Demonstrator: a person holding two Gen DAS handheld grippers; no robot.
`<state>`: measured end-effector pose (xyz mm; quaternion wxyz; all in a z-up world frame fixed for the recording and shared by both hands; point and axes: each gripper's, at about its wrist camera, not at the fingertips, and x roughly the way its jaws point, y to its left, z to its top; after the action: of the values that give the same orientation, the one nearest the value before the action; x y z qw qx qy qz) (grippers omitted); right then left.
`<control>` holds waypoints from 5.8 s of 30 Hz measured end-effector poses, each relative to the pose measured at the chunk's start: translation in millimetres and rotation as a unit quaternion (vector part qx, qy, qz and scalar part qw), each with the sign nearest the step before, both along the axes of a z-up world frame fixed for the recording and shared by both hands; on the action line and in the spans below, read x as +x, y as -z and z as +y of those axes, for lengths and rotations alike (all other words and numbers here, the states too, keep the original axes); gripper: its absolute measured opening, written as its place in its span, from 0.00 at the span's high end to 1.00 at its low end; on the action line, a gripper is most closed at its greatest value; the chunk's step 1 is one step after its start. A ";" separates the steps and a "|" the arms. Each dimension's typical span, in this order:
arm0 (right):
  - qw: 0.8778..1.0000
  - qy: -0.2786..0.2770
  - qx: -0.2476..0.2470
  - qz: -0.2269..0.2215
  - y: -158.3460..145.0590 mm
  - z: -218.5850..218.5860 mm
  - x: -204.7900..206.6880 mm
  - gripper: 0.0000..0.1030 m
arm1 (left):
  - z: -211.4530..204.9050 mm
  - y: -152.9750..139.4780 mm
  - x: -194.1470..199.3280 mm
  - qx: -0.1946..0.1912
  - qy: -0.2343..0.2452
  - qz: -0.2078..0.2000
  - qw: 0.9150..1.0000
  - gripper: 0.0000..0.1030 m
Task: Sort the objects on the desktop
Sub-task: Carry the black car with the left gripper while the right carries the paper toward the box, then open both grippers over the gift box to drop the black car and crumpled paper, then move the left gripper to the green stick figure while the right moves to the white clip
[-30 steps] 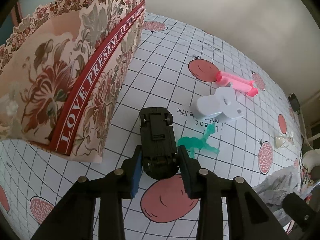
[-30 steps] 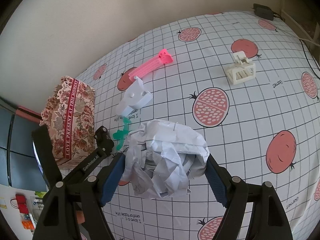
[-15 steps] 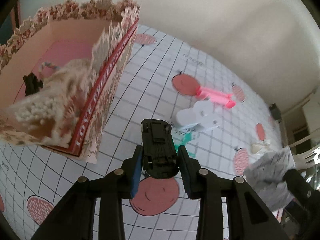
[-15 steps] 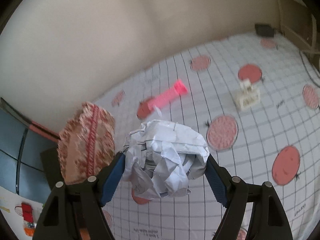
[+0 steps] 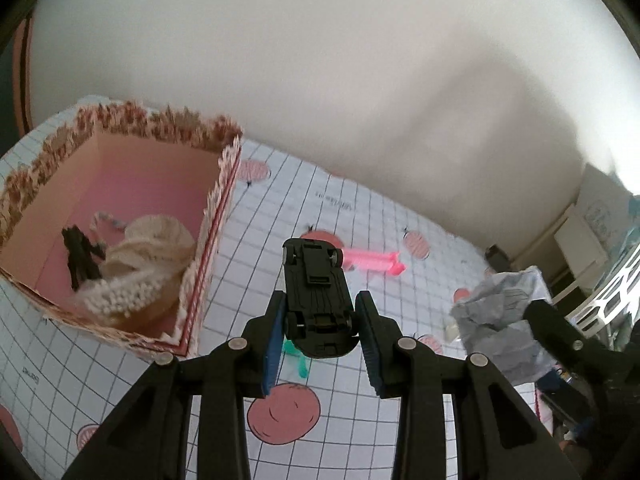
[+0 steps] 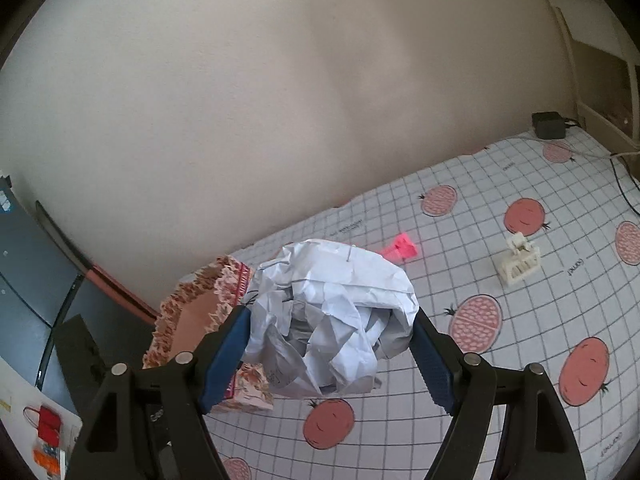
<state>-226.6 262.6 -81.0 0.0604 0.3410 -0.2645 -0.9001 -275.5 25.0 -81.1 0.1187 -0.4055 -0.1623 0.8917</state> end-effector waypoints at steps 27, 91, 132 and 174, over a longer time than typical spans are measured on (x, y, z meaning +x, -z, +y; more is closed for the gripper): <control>0.997 -0.077 0.001 0.013 5.9 -103.7 -19.0 0.21 | -110.5 -13.8 20.1 0.070 -0.101 0.024 0.992 0.65; 0.989 -0.141 0.052 0.009 30.0 -217.1 -47.5 0.15 | -212.4 3.9 33.1 0.116 -0.213 0.020 0.970 0.59; 0.991 -0.114 0.063 -0.023 22.7 -178.8 -48.3 0.09 | -174.4 -5.1 23.6 0.062 -0.213 -0.015 0.975 0.18; 0.985 0.122 0.115 -0.039 -19.0 82.2 -29.0 0.00 | 22.6 -18.9 -8.5 -0.034 -0.049 0.025 0.998 0.00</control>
<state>-255.7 344.8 -62.0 -0.1001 0.3456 -0.2007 -0.9112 -284.1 47.6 -62.2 0.0650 -0.3786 -0.1488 0.9112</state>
